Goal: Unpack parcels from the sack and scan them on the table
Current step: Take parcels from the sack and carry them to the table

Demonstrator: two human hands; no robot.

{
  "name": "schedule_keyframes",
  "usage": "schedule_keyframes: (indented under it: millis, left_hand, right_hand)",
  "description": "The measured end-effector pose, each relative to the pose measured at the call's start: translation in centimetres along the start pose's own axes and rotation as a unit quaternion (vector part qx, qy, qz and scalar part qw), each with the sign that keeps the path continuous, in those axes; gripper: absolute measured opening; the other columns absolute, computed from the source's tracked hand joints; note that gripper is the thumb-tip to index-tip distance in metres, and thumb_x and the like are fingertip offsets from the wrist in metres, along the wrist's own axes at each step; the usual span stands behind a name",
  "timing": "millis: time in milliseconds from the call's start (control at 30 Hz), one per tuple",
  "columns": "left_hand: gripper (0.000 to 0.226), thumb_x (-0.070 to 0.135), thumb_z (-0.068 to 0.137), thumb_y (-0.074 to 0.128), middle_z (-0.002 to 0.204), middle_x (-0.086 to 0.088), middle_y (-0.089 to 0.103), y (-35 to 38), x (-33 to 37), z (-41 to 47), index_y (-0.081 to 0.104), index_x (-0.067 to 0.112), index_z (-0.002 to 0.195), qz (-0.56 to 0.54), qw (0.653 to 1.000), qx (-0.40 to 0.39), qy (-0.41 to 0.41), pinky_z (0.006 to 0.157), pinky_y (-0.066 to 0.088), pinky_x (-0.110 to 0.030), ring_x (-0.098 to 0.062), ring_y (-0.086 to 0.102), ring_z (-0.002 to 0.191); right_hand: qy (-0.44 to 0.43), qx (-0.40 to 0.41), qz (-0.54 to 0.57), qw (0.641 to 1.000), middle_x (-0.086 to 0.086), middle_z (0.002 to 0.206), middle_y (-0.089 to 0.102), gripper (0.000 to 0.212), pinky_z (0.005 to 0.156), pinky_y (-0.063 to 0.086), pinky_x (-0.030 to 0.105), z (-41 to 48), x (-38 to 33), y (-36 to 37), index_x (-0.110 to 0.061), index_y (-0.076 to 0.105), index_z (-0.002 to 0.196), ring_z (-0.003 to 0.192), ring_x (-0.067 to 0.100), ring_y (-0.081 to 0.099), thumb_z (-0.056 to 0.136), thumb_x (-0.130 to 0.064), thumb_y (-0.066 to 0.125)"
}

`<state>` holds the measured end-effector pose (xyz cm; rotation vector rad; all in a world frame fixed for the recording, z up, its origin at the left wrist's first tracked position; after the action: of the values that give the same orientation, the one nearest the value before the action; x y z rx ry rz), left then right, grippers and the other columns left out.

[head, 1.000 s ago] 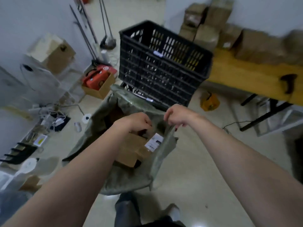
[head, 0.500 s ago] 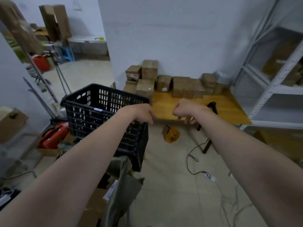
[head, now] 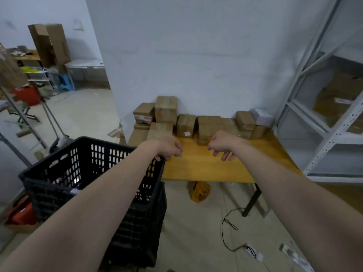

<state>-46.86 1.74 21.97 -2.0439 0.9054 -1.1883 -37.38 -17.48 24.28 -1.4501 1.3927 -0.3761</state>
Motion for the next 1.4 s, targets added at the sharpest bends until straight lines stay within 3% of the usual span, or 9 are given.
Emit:
schedule_keyframes:
  millis: [100, 267, 433, 567, 767, 967, 1133, 1267, 1400]
  left_hand:
    - [0.023, 0.032, 0.099, 0.060, 0.103, 0.012, 0.061, -3.5, -0.3, 5.8, 0.068, 0.030, 0.120, -0.022, 0.999, 0.038, 0.005, 0.054, 0.049, -0.023, -0.011, 0.062, 0.084]
    - [0.034, 0.033, 0.098, 0.063, 0.131, 0.009, 0.056, -6.5, 0.0, 15.3, 0.065, 0.028, 0.131, -0.032, 0.998, 0.057, 0.023, 0.080, 0.048, -0.029, -0.018, 0.053, 0.119]
    - [0.047, 0.032, 0.095, 0.067, 0.137, 0.002, 0.060, -8.2, -0.3, 25.9, 0.057, 0.024, 0.140, -0.062, 0.995, 0.079, 0.005, 0.099, 0.047, -0.034, -0.018, 0.056, 0.117]
    - [0.047, 0.027, 0.094, 0.067, 0.139, -0.003, 0.059, -8.1, -1.4, 35.7, 0.057, 0.020, 0.140, -0.100, 0.992, 0.067, -0.033, 0.109, 0.047, -0.043, -0.023, 0.056, 0.125]
    - [0.051, 0.031, 0.097, 0.061, 0.145, -0.013, 0.051, -6.9, -2.2, 50.8, 0.048, 0.014, 0.144, -0.061, 0.990, 0.040, -0.120, 0.112, 0.041, -0.047, -0.033, 0.050, 0.130]
    - [0.076, 0.030, 0.093, 0.069, 0.159, -0.014, 0.025, -6.6, -3.5, 62.0, 0.028, 0.031, 0.157, -0.077, 0.976, 0.049, -0.198, 0.116, 0.028, -0.056, -0.047, 0.021, 0.145]
    - [0.107, 0.043, 0.080, 0.082, 0.165, -0.010, 0.010, -5.5, -5.9, 68.6, 0.011, 0.038, 0.159, -0.069, 0.951, 0.075, -0.291, 0.117, 0.016, -0.072, -0.046, 0.011, 0.150]
    - [0.118, 0.059, 0.075, 0.082, 0.169, -0.013, -0.002, -5.0, -7.9, 72.5, 0.008, 0.030, 0.162, -0.018, 0.949, 0.047, -0.311, 0.117, 0.009, -0.074, -0.049, 0.002, 0.153]
    - [0.130, 0.067, 0.065, 0.085, 0.170, -0.016, -0.011, -4.5, -9.1, 74.5, 0.004, 0.031, 0.160, -0.029, 0.930, 0.039, -0.365, 0.114, 0.015, -0.073, -0.049, -0.003, 0.154]
  right_hand:
    - [-0.012, 0.022, 0.014, 1.000, 0.003, 0.100, 0.077, 0.026, 0.075, 0.065, 0.046, 5.8, -0.6, -3.1, -0.013, 0.072, 0.109, 0.076, 0.027, 0.077, 0.095, -0.031, 0.059]
    - [-0.025, 0.075, 0.077, 0.994, 0.012, 0.097, 0.077, 0.032, 0.063, 0.060, 0.039, 14.8, 0.4, -6.0, -0.008, 0.074, 0.112, 0.074, 0.028, 0.074, 0.098, -0.021, 0.049]
    - [-0.034, 0.122, 0.093, 0.988, 0.019, 0.090, 0.075, 0.030, 0.055, 0.047, 0.029, 25.9, 2.0, -7.9, -0.003, 0.075, 0.092, 0.067, 0.031, 0.065, 0.095, -0.020, 0.050]
    - [-0.031, 0.076, 0.094, 0.992, 0.024, 0.105, 0.073, 0.030, 0.068, 0.060, 0.043, 36.9, 3.8, -7.9, -0.002, 0.074, 0.105, 0.078, 0.035, 0.070, 0.097, -0.020, 0.052]
    - [-0.025, -0.023, 0.056, 0.998, 0.020, 0.123, 0.070, 0.033, 0.090, 0.058, 0.053, 52.6, 6.8, -8.4, -0.006, 0.072, 0.119, 0.106, 0.038, 0.069, 0.096, -0.020, 0.054]
    - [-0.020, -0.103, 0.075, 0.992, 0.004, 0.146, 0.058, 0.038, 0.088, 0.044, 0.028, 64.1, 8.8, -7.2, -0.020, 0.066, 0.136, 0.129, 0.026, 0.056, 0.101, -0.013, 0.052]
    - [-0.010, -0.147, 0.012, 0.989, 0.006, 0.116, 0.067, 0.027, 0.070, 0.056, 0.028, 71.0, 10.9, -4.2, -0.017, 0.068, 0.123, 0.084, 0.017, 0.060, 0.102, -0.019, 0.051]
    - [-0.023, -0.173, -0.026, 0.984, 0.008, 0.094, 0.069, 0.012, 0.076, 0.062, 0.041, 74.2, 10.6, -2.6, -0.014, 0.068, 0.096, 0.083, 0.024, 0.067, 0.099, -0.018, 0.058]
    - [-0.049, -0.178, -0.083, 0.979, 0.003, 0.085, 0.064, 0.013, 0.058, 0.053, 0.029, 75.9, 9.7, -2.8, -0.017, 0.069, 0.098, 0.075, 0.019, 0.063, 0.096, -0.021, 0.057]
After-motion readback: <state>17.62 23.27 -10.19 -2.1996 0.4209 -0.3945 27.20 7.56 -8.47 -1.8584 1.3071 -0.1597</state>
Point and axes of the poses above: each hand's wrist, its own z-axis towards the middle knuckle, its own y-axis out of the palm, x = y × z, the point moved 5 cm from there along z, towards the middle knuckle
